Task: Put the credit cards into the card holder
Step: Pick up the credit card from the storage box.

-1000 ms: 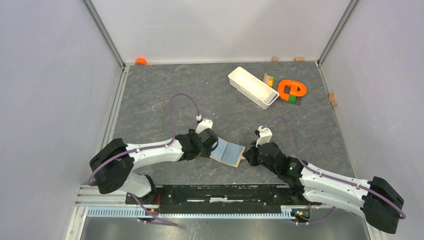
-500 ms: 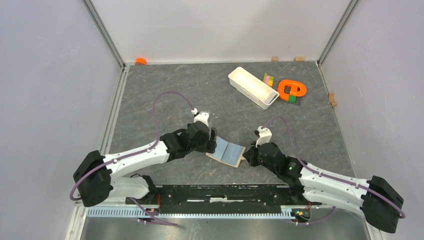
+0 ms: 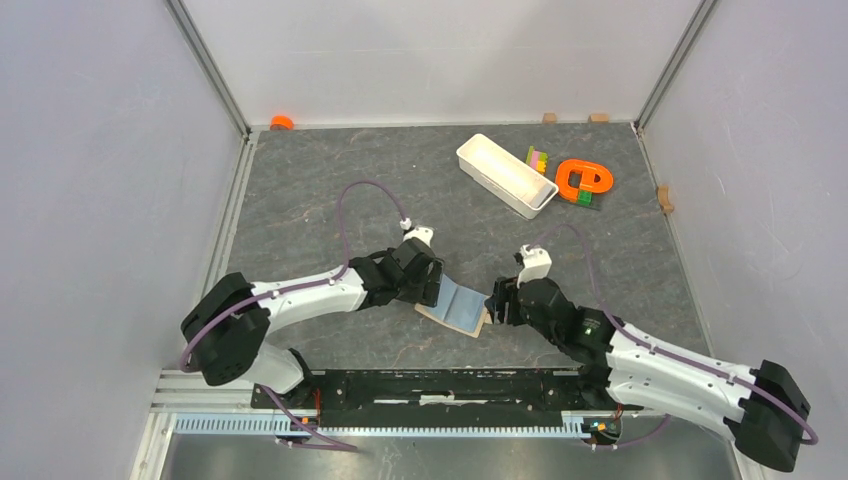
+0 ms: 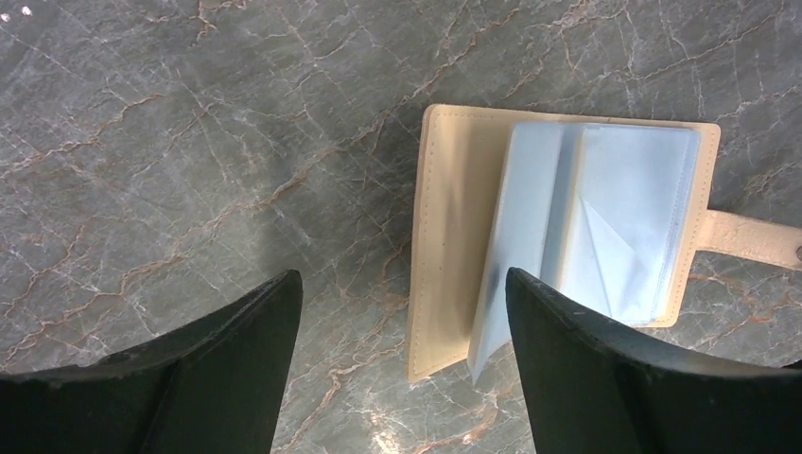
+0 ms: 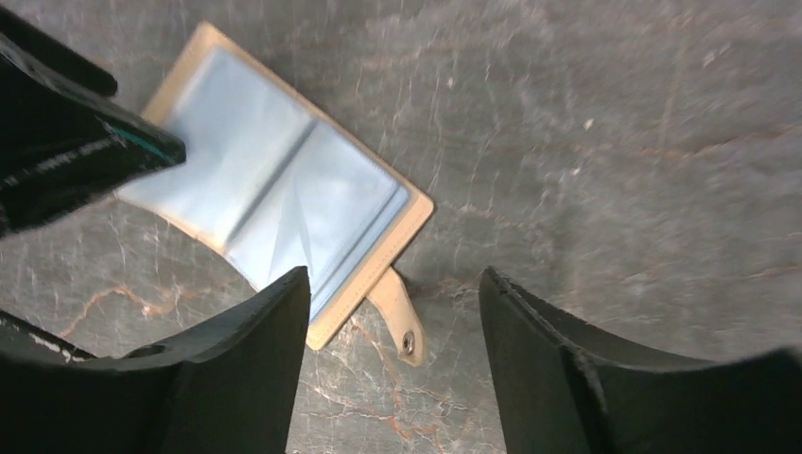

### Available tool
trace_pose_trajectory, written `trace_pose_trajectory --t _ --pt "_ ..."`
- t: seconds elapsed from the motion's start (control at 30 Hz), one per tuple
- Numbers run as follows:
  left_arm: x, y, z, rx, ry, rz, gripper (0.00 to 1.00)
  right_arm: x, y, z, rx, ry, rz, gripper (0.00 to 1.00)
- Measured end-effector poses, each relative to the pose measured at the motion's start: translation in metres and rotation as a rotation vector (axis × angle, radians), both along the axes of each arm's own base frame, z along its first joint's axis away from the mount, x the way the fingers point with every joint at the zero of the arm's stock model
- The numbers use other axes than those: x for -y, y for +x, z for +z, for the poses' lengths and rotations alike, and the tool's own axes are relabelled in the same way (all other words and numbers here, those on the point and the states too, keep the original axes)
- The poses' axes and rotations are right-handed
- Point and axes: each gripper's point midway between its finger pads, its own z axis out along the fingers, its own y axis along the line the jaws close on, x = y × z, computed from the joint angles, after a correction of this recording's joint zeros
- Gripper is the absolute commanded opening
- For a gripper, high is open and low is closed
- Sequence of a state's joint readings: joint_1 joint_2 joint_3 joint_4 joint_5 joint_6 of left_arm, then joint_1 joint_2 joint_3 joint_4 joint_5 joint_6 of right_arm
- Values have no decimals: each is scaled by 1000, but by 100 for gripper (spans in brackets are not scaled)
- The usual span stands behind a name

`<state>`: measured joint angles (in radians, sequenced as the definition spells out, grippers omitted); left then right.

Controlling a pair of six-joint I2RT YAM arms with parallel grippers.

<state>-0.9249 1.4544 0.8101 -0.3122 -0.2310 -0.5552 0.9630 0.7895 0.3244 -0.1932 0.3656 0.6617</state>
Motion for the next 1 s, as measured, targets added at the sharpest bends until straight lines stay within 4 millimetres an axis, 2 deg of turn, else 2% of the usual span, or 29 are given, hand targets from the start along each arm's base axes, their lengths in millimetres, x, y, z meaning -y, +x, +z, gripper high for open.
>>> trace_pose_trajectory --t 0.13,0.27,0.4,0.6,0.8,1.0 --pt "-1 -2 2 -16 -28 -5 89 8 20 39 53 -35 -57 72" --pt "7 -5 8 -46 -95 -32 90 27 57 87 113 -71 -161 72" --pt "10 -6 9 -89 -144 -48 91 54 93 107 111 -141 -253 71" --pt "10 -2 1 -154 -183 -45 87 74 139 104 34 -209 -281 66" --pt "11 0 -9 -221 -220 -63 73 87 185 86 -66 -182 -289 61" --pt "19 -4 -11 -266 -267 -104 56 102 213 65 -136 -155 -320 58"
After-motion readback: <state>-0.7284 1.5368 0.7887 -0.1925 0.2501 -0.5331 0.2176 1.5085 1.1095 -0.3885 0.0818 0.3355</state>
